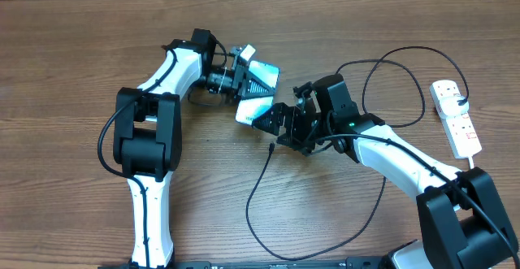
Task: Plug charger to phone and switch on socket
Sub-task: 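Move the right gripper down toward the black cable's USB-C plug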
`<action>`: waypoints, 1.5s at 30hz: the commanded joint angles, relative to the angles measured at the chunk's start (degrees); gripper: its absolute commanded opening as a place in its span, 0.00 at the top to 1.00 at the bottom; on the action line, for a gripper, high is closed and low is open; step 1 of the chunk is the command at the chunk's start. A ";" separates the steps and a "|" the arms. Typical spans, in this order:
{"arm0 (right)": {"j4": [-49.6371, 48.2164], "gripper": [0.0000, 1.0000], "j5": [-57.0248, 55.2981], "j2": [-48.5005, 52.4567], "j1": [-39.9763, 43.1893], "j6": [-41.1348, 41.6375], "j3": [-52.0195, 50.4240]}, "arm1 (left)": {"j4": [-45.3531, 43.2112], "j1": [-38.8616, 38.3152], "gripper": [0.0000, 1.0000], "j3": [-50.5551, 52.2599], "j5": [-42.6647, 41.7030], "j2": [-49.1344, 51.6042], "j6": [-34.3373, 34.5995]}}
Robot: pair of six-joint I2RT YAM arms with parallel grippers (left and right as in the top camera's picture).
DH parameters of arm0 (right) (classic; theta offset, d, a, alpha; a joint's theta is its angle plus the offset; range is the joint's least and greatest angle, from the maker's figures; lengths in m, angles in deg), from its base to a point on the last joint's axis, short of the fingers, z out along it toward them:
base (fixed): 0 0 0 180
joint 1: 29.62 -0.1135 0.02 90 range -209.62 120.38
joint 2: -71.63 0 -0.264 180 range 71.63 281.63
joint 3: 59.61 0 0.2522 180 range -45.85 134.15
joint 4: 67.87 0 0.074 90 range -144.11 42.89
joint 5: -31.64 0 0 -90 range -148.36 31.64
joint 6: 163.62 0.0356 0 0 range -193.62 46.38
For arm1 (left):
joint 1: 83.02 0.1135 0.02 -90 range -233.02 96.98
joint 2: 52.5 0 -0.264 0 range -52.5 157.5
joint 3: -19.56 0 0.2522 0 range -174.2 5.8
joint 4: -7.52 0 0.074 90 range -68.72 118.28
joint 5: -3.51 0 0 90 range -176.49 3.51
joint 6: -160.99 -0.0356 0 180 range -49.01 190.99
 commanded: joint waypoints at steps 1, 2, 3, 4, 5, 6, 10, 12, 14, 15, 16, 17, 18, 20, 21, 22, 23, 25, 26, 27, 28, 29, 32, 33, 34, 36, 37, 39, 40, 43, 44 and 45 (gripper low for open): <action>2.82 0.00 -3.82 -0.04 -0.31 -2.54 -0.20 | 1.16 0.44 0.96 -1.66 12.52 -1.11 8.70; 4.17 0.00 -4.94 -0.04 -0.42 -2.51 -0.20 | 1.66 0.61 0.96 -1.66 14.03 -1.11 9.29; 5.29 0.00 -5.88 -0.04 -0.61 -2.54 -0.20 | 2.51 0.79 0.96 -1.66 15.43 -1.11 9.44; 6.60 0.00 -7.21 -0.04 -0.96 -2.51 -0.20 | 3.30 0.98 0.96 -1.66 16.24 -1.11 9.42; 7.65 0.00 -8.39 -0.04 -1.29 -2.51 -0.20 | 4.09 1.09 0.96 -1.66 16.87 -1.11 9.42; 8.76 0.00 -9.81 -0.04 -1.84 -2.49 -0.20 | 4.98 1.25 0.96 -1.66 17.59 -1.11 9.42; 11.96 0.00 -18.45 -0.04 -4.83 -1.77 -0.20 | 8.44 1.60 0.96 -1.66 20.26 -1.11 9.35; 13.55 0.00 -26.14 -0.04 -7.13 1.31 -0.20 | 10.16 1.60 0.96 -1.66 22.69 -1.11 8.94; 13.75 0.00 -30.99 -0.04 -9.16 3.98 -0.20 | 12.22 1.60 0.96 -1.64 26.77 -1.11 8.98; 13.35 0.00 -31.95 -0.04 -9.84 4.04 -0.20 | 13.09 1.60 0.96 -1.64 28.52 -1.11 8.96; 12.68 0.00 -32.54 -0.04 -10.45 4.02 -0.20 | 14.10 1.60 0.96 -1.64 30.84 -1.11 8.98; 12.46 0.00 -32.94 -0.04 -10.58 4.04 -0.20 | 14.47 1.60 0.96 -1.64 31.93 -1.11 9.01; 12.37 0.00 -33.09 -0.04 -10.60 4.04 -0.20 | 14.64 1.60 0.96 -1.64 32.98 -1.11 9.01; 12.33 0.00 -33.55 -0.04 -10.60 4.13 -0.20 | 14.60 1.60 0.95 -1.60 35.63 -1.11 9.03; 12.17 0.00 -33.66 -0.04 -10.73 4.94 -0.20 | 14.58 1.49 0.96 -1.55 37.38 -1.09 9.33; 12.15 0.00 -34.03 0.00 -10.95 6.01 -0.20 | 14.53 1.33 0.95 -1.29 39.23 -1.09 10.25; 12.04 0.00 -34.71 0.09 -11.39 7.10 -0.20 | 14.10 1.05 0.96 -0.76 41.03 -1.09 12.07; 11.98 0.00 -36.65 0.35 -12.70 7.23 -0.20 | 12.59 0.48 0.96 0.52 44.17 -1.09 16.52; 12.00 0.00 -37.62 0.55 -13.38 7.23 -0.20 | 11.76 0.22 0.96 1.20 45.24 -1.09 18.32; 11.96 0.00 -38.34 0.72 -14.14 7.23 -0.20 | 11.02 -0.07 0.96 1.99 46.03 -1.09 19.93; 11.91 0.00 -38.45 0.83 -14.60 7.26 -0.20 | 10.25 -0.26 0.96 2.71 46.53 -1.09 20.81; 11.87 0.00 -38.42 0.83 -14.97 7.30 -0.20 | 9.60 -0.50 0.96 3.50 46.75 -1.09 21.49; 11.74 0.00 -38.42 0.83 -15.58 8.59 -0.20 | 7.41 -0.94 0.96 5.64 46.75 -1.09 21.66; 11.65 0.00 -38.42 0.83 -15.58 8.57 -0.20 | 6.51 -1.01 0.96 6.32 46.88 -1.09 21.66; 11.56 0.00 -38.42 0.83 -15.58 8.57 -0.20 | 5.51 -1.01 0.96 6.99 47.06 -1.09 21.64; 10.93 0.02 -38.14 0.83 -15.58 8.57 -0.20 | 3.15 -1.01 0.96 8.37 47.19 -1.09 21.64; 10.54 0.04 -37.75 0.83 -15.58 8.55 -0.20 | 1.97 -1.01 0.96 9.14 47.06 -1.09 21.70; 9.66 0.14 -36.96 0.83 -15.58 8.50 -0.20 | 1.18 -1.01 0.96 9.92 46.71 -1.09 22.64; 9.57 0.30 -37.11 0.83 -15.58 8.48 -0.20 | 1.07 -0.98 0.96 9.99 46.73 -1.09 22.71; 9.57 0.89 -40.26 1.62 -15.91 8.33 -0.20 | 0.59 -0.98 0.96 9.99 47.12 -1.09 22.58; 9.18 0.96 -40.98 2.49 -16.02 8.35 -0.20 | 0.37 -0.96 0.96 9.99 47.19 -1.09 22.32; 8.61 0.96 -40.50 3.08 -16.02 8.35 -0.20 | -0.02 -0.90 0.95 9.99 47.15 -1.09 21.81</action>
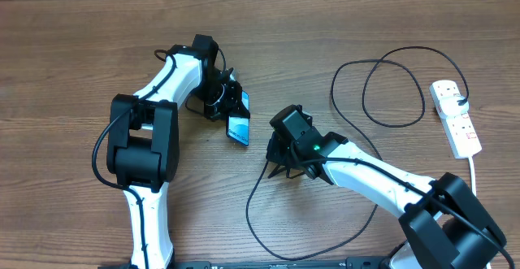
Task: Plug charger to phone and switch on socket
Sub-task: 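Move the right gripper down toward the black cable's USB-C plug, then close the right gripper on the USB-C plug and lift it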
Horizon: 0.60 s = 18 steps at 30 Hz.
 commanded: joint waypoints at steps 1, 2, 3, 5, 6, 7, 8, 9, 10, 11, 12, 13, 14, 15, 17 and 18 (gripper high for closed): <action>-1.53 0.96 -1.33 2.95 -0.35 0.07 -0.13 | -0.33 -0.07 0.96 2.93 9.20 4.46 3.74; -1.90 0.96 -0.68 3.48 -0.35 0.07 -0.13 | -0.50 -0.02 0.96 2.93 9.16 4.46 3.76; -1.99 0.96 -0.42 4.04 -0.35 0.09 -0.13 | -0.76 0.02 0.96 2.93 9.14 4.46 3.78; -2.03 0.96 -0.42 4.79 -0.35 0.37 -0.13 | -1.42 0.00 0.96 2.93 9.03 4.46 4.00; -2.19 0.96 -0.42 5.25 -0.35 0.70 -0.11 | -1.97 0.00 0.96 2.93 8.98 4.46 4.07; -2.21 0.96 -0.42 5.49 -0.35 1.42 -0.09 | -2.40 0.00 0.96 2.93 9.01 4.46 4.28; -2.21 0.96 -0.44 5.57 -0.35 1.66 -0.07 | -3.19 0.00 0.96 2.93 8.98 4.46 4.26; -2.19 0.94 -0.46 5.60 -0.35 1.84 -0.07 | -3.50 0.00 0.96 2.93 9.01 4.46 4.24; -2.34 0.90 -0.46 5.62 -0.35 1.90 -0.07 | -3.72 0.00 0.96 2.93 9.03 4.46 4.24; -2.40 0.86 -0.70 5.62 -0.35 2.10 -0.07 | -3.87 0.00 0.96 2.93 9.03 4.46 4.24; -2.62 0.82 -1.25 5.62 -0.35 2.25 -0.07 | -3.93 0.00 0.96 2.93 9.01 4.46 4.26; -3.08 0.77 -2.08 5.62 -0.35 2.23 -0.04 | -4.17 0.00 0.96 2.93 9.01 4.46 4.31; -3.52 0.73 -2.82 5.62 -0.35 2.21 -0.02 | -4.31 0.00 0.96 2.93 8.98 4.46 4.44; -3.82 0.73 -3.28 5.64 -0.35 2.23 -0.02 | -4.33 0.00 0.96 2.93 8.98 4.46 4.44; -4.35 0.73 -3.67 5.92 -0.35 2.21 0.00 | -4.33 0.00 0.96 2.93 8.98 4.46 4.46; -4.42 0.73 -3.63 6.19 -0.35 2.21 0.04 | -4.33 0.00 0.96 2.93 8.98 4.46 4.46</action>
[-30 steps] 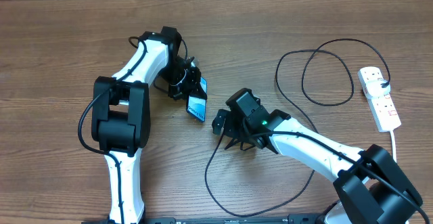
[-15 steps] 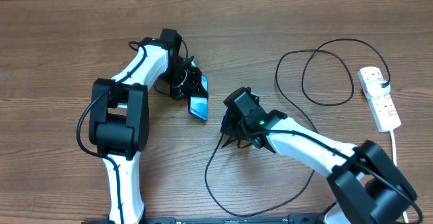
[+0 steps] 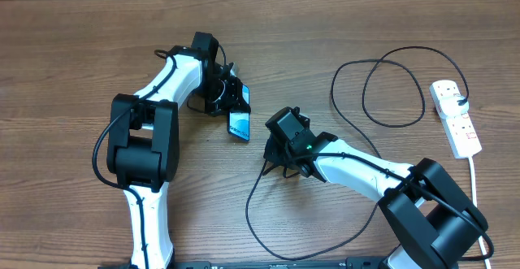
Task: Plug charger to phone and switch on socket
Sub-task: 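Close the right gripper on the USB-C plug and lift it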
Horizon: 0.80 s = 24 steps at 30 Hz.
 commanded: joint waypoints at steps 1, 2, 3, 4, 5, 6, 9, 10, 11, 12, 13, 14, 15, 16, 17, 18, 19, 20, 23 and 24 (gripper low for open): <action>-0.35 0.73 -2.03 1.16 -0.17 0.44 0.20 | 0.66 -0.02 0.96 2.49 8.07 4.44 4.04; -0.31 0.73 -1.84 1.60 -0.17 0.42 0.39 | 0.68 -0.02 0.96 2.49 8.07 4.44 4.04; -0.07 0.73 -1.64 2.01 -0.17 0.35 0.68 | 0.66 -0.02 0.96 2.49 8.07 4.44 4.04; 0.13 0.73 -1.57 2.45 -0.17 0.02 0.96 | 0.66 -0.02 0.95 2.49 8.04 4.44 4.04; 0.42 0.73 -1.46 2.82 -0.22 -0.02 1.31 | 0.66 -0.02 0.96 2.49 8.04 4.44 4.07; 0.72 0.73 -1.46 3.02 -0.22 -0.04 1.53 | 0.63 -0.02 0.96 2.49 8.04 4.44 4.13; 1.99 0.75 -1.44 3.89 -0.39 0.00 2.23 | 0.66 -0.02 0.96 2.49 8.07 4.44 4.24; 2.08 0.78 -1.44 4.09 -0.57 0.00 2.34 | 0.68 -0.02 0.96 2.49 8.07 4.44 4.24; 2.23 0.81 -1.44 4.35 -0.81 -0.02 2.58 | 0.68 -0.02 0.96 2.49 8.07 4.44 4.24; 2.58 0.85 -1.46 4.63 -0.98 0.00 2.91 | 0.66 -0.02 0.96 2.49 8.07 4.44 4.24; 3.23 0.89 -1.49 4.79 -1.09 -0.02 3.37 | 0.68 -0.02 0.96 2.49 8.07 4.44 4.24; 3.67 0.91 -1.49 5.05 -1.14 -0.04 3.72 | 0.68 -0.02 0.96 2.49 8.09 4.44 4.24; 4.24 0.94 -1.51 5.22 -1.20 -0.28 4.17 | 0.66 -0.02 0.96 2.49 8.09 4.44 4.24; 5.20 0.96 -1.68 5.66 -1.29 -0.59 5.16 | 0.66 -0.02 0.96 2.49 8.11 4.44 4.24; 5.92 0.96 -1.95 5.79 -1.29 -1.68 5.86 | 0.66 -0.02 0.96 2.49 8.09 4.44 4.24; 8.57 0.96 -3.17 5.81 -1.20 -3.41 7.74 | 0.68 -0.02 0.96 2.49 8.09 4.44 4.24; 11.47 0.96 -4.55 5.81 -0.83 -4.44 9.42 | 0.70 -0.02 0.96 2.49 8.09 4.44 4.22; 15.02 0.96 -6.03 5.81 -0.20 -5.20 11.45 | 0.74 -0.02 0.96 2.49 8.11 4.44 4.22; 23.69 0.96 -8.35 5.81 2.54 -9.27 17.14 | 1.09 -0.02 0.96 2.49 8.28 4.44 4.15; 25.99 0.96 -8.92 5.81 3.58 -10.75 18.58 | 1.11 -0.02 0.96 2.49 8.26 4.44 3.93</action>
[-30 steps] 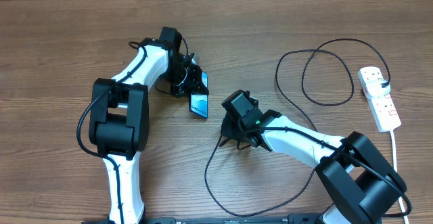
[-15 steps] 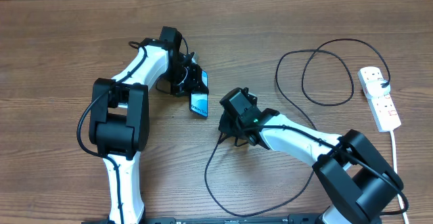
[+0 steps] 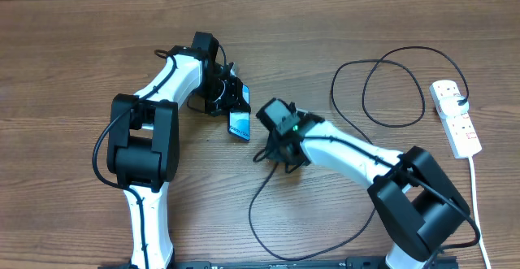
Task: Plug charger to phone and switch on socket
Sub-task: 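Close the right gripper on the USB-C plug and lift it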
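Observation:
The phone [image 3: 239,126], its screen blue and white, is held tilted on its edge above the table, with my left gripper [image 3: 233,104] shut on its upper end. Just right of the phone, my right gripper [image 3: 270,152] points down at the table, shut on the free end of the black charger cable [image 3: 253,206]. The plug tip [image 3: 257,157] sticks out to the left, a short gap below and right of the phone's lower end. The white socket strip [image 3: 456,119] lies at the far right, with the cable's other end plugged into it.
The black cable runs from the plug down toward the front edge, back under my right arm, then up in two loops [image 3: 390,86] to the strip. Both arms crowd the middle of the wooden table [image 3: 65,74].
My right gripper has moved a little up and to the left with the cable end, closer to the phone's lower end. The left gripper and phone have not moved.
First the left gripper held the phone high beside the right gripper, with the cable end lying loose below. Then the phone was lower and further left, and the right gripper was down over the cable end. It has since carried that end toward the phone.

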`<action>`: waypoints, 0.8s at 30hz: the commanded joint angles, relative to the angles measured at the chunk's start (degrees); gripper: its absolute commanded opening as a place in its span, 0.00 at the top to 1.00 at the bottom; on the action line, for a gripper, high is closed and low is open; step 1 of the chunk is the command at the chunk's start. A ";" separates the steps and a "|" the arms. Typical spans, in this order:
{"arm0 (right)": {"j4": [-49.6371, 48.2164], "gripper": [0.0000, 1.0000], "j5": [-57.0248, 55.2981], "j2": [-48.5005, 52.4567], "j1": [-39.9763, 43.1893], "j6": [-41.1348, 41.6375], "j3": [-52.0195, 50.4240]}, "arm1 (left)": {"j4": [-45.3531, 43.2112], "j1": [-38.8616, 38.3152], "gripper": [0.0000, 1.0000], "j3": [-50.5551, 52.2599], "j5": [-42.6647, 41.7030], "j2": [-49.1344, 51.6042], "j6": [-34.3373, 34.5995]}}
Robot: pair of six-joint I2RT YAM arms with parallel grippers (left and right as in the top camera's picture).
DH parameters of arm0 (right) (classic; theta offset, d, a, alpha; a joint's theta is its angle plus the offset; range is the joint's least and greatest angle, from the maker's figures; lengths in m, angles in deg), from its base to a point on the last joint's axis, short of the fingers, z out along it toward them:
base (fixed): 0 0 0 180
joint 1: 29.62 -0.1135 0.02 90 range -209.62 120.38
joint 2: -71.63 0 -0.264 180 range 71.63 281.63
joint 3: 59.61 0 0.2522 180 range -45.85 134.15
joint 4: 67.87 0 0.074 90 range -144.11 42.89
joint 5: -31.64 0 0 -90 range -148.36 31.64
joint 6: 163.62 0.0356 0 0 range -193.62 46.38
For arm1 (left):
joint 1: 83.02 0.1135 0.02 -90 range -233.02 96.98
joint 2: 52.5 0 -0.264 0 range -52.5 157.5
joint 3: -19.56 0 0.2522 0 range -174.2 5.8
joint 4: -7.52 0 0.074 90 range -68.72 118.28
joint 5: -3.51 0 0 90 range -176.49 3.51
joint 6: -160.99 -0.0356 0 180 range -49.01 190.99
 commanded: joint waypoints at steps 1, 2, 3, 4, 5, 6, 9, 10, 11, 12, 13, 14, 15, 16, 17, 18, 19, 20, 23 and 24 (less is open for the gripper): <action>6.29 0.96 -5.01 0.31 4.68 -7.76 6.86 | 1.31 0.00 0.96 2.47 8.13 4.42 3.91; 8.13 0.96 -5.05 0.31 6.08 -9.44 7.65 | 1.31 0.00 0.96 2.47 8.13 4.42 3.91; 9.38 0.96 -5.03 0.31 7.50 -10.93 7.87 | 1.31 0.00 0.96 2.47 8.11 4.42 3.93; 10.29 0.96 -5.05 0.31 8.66 -11.87 7.82 | 1.29 0.00 0.96 2.47 8.11 4.42 3.93; 11.10 0.96 -5.07 0.37 9.81 -12.41 7.74 | 1.29 0.00 0.96 2.47 8.11 4.42 3.96; 11.58 0.96 -5.03 0.55 10.97 -13.09 7.54 | 1.27 0.00 0.96 2.47 8.09 4.42 3.98; 11.04 0.96 -5.09 0.63 13.14 -15.96 6.45 | 1.22 -0.02 0.96 2.47 8.07 4.42 3.98; 10.69 0.96 -5.07 0.63 13.62 -16.83 5.99 | 1.22 -0.02 0.96 2.47 8.07 4.42 3.98; 10.62 0.96 -5.09 0.63 14.10 -17.59 5.46 | 1.25 -0.02 0.96 2.47 8.07 4.42 3.98; 10.69 0.96 -5.11 0.63 14.49 -18.01 4.79 | 1.25 -0.02 0.96 2.47 8.07 4.42 3.98; 10.69 0.96 -5.09 0.63 14.69 -18.01 4.20 | 1.27 -0.02 0.96 2.47 8.09 4.42 3.98; 10.71 0.96 -5.09 0.63 14.80 -18.01 3.56 | 1.29 -0.02 0.96 2.47 8.11 4.42 3.96; 10.64 0.96 -5.09 0.63 14.80 -17.99 2.84 | 1.29 -0.07 0.96 2.47 8.11 4.42 3.96; 10.27 0.96 -5.09 0.63 14.80 -17.94 1.86 | 1.31 -0.09 0.96 2.47 8.13 4.42 3.93; 9.97 0.96 -5.11 0.63 14.80 -17.73 1.27 | 1.31 -0.09 0.96 2.47 8.13 4.42 3.85; 9.33 0.96 -5.07 0.63 14.80 -17.53 0.26 | 1.31 -0.09 0.96 2.47 8.13 4.42 3.74; 7.74 0.96 -5.05 0.63 14.80 -17.53 -1.68 | 1.29 -0.09 0.96 2.47 8.13 4.42 3.74; 6.69 0.96 -5.05 0.63 14.80 -17.53 -2.80 | 1.29 -0.09 0.96 2.47 8.13 4.42 3.74; 4.11 0.95 -5.07 0.63 14.80 -17.31 -5.62 | 1.29 -0.09 0.96 2.47 8.13 4.42 3.74; 3.69 0.90 -5.07 0.63 14.82 -17.33 -6.25 | 1.31 -0.09 0.96 2.47 8.13 4.42 3.74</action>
